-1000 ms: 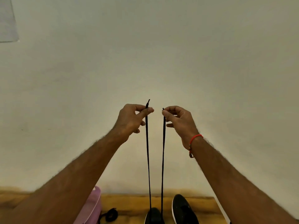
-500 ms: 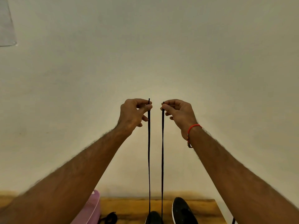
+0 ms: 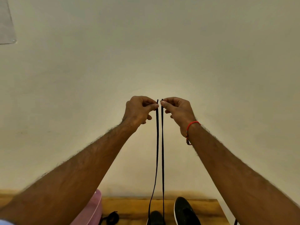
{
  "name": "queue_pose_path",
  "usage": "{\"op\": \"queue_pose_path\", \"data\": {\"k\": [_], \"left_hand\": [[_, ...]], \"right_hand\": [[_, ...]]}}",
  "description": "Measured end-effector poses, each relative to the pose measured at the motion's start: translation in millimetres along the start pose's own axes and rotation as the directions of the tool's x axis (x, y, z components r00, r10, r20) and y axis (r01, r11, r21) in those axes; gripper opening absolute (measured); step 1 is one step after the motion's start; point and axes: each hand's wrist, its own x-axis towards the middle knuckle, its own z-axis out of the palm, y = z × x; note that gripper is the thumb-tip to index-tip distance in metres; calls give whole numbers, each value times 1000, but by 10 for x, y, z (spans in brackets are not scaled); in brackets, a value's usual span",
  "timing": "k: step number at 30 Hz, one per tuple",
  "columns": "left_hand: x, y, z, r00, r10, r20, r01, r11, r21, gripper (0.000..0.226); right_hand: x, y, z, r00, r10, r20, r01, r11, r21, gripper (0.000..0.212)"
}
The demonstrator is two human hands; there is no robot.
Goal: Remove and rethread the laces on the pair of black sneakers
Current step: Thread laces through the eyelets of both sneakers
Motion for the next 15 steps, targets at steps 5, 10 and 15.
{"op": "queue_pose_path", "data": {"k": [5,10,15], "left_hand": [[31,-7,-3,1000,5,-8,-5,1000,15,15],[42,-36,1,1000,-2,6,2,1000,31,16],[73,-2,-14,1000,8,3,-8,999,33,17]], "right_hand": [[5,-2,3,1000,-3,24,4,1000,-23,9],[10,19,15,999,-8,36,9,999,-32,9],[43,-2,31,999,-17,36,18,999,-43,7]]}}
